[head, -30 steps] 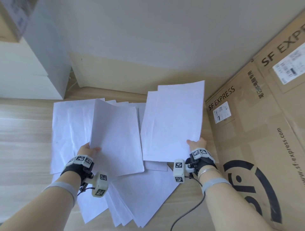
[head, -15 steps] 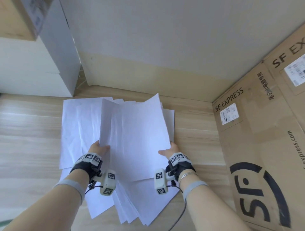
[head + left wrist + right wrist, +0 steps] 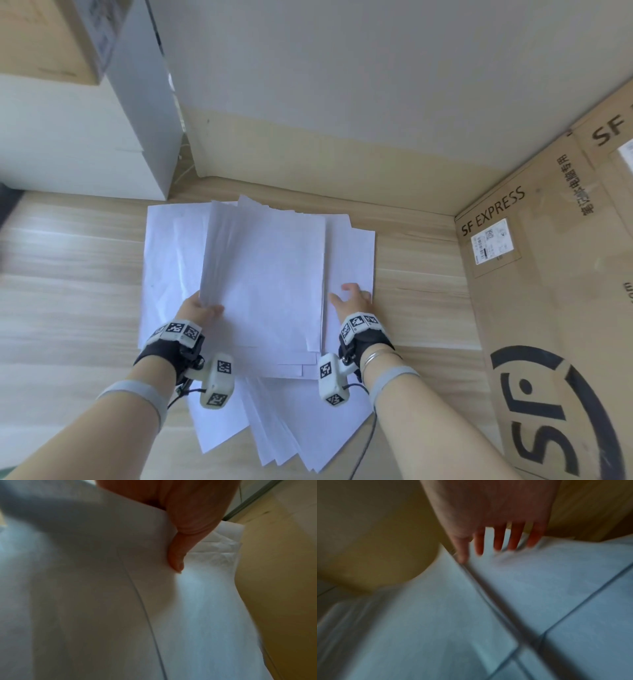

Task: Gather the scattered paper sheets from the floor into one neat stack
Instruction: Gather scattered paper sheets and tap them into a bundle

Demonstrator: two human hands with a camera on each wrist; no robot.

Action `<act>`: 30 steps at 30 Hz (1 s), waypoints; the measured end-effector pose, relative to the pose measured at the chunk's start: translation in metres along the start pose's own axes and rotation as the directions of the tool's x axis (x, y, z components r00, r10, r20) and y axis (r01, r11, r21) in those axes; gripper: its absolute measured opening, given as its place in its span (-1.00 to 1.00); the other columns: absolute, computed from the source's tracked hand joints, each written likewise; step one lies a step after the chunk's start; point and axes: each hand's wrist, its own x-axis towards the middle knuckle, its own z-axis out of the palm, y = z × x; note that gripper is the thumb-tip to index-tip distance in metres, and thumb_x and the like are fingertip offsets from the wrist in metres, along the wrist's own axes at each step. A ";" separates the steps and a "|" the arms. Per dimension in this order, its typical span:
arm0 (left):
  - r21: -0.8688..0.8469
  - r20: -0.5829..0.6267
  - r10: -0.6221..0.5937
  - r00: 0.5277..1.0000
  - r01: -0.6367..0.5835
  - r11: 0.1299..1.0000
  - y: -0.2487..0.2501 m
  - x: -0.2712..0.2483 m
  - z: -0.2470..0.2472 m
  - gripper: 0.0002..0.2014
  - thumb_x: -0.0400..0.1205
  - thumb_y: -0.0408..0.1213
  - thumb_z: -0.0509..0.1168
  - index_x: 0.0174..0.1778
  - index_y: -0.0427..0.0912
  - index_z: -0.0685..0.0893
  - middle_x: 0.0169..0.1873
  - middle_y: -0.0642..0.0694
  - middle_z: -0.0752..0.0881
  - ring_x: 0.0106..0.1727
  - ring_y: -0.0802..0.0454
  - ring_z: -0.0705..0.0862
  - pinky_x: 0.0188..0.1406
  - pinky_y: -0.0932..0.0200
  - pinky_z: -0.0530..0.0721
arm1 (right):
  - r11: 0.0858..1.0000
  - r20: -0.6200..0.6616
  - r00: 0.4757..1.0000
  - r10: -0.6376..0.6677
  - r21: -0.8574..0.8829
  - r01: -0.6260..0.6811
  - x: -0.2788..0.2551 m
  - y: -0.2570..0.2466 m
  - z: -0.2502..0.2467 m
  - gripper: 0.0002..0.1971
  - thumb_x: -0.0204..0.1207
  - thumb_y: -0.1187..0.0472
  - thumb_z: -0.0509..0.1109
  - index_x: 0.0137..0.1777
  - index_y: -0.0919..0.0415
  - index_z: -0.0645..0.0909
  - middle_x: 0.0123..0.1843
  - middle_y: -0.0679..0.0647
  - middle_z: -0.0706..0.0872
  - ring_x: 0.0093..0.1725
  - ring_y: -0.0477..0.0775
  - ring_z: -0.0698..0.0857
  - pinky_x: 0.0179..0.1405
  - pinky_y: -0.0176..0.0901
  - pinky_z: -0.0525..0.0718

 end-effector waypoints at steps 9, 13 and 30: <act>-0.053 -0.039 -0.014 0.999 0.012 0.999 -0.011 0.006 -0.004 -0.69 0.57 -0.51 0.27 0.24 -0.40 0.57 -0.09 -0.28 0.63 -0.06 -0.17 0.58 0.00 0.00 0.53 | 0.976 -0.129 0.968 0.215 0.009 -0.215 0.000 0.022 -0.007 -0.02 0.34 0.23 0.55 0.62 0.00 -0.02 0.58 0.22 0.22 0.55 0.25 0.29 0.41 0.13 0.40; -0.068 -0.038 -0.022 0.999 0.019 0.998 -0.014 0.008 -0.002 -0.70 0.56 -0.51 0.28 0.23 -0.41 0.57 -0.10 -0.29 0.63 -0.05 -0.18 0.59 0.02 -0.05 0.54 | 0.987 -0.084 0.985 0.148 0.069 -0.142 0.000 0.023 -0.008 -0.34 0.44 0.38 0.42 0.52 0.19 0.25 0.40 0.29 0.54 0.31 0.27 0.60 0.21 0.01 0.57; 0.025 -0.039 -0.035 0.999 0.036 0.999 -0.008 0.009 0.003 -0.68 0.59 -0.53 0.09 0.25 -0.52 0.53 -0.45 -0.16 0.43 -0.35 -0.11 0.42 -0.36 0.17 0.32 | 0.929 -0.320 0.947 0.034 0.359 0.088 0.022 0.027 -0.099 -0.64 0.56 0.26 0.27 0.23 0.54 0.56 -0.01 0.30 0.64 -0.03 0.09 0.55 -0.04 -0.13 0.46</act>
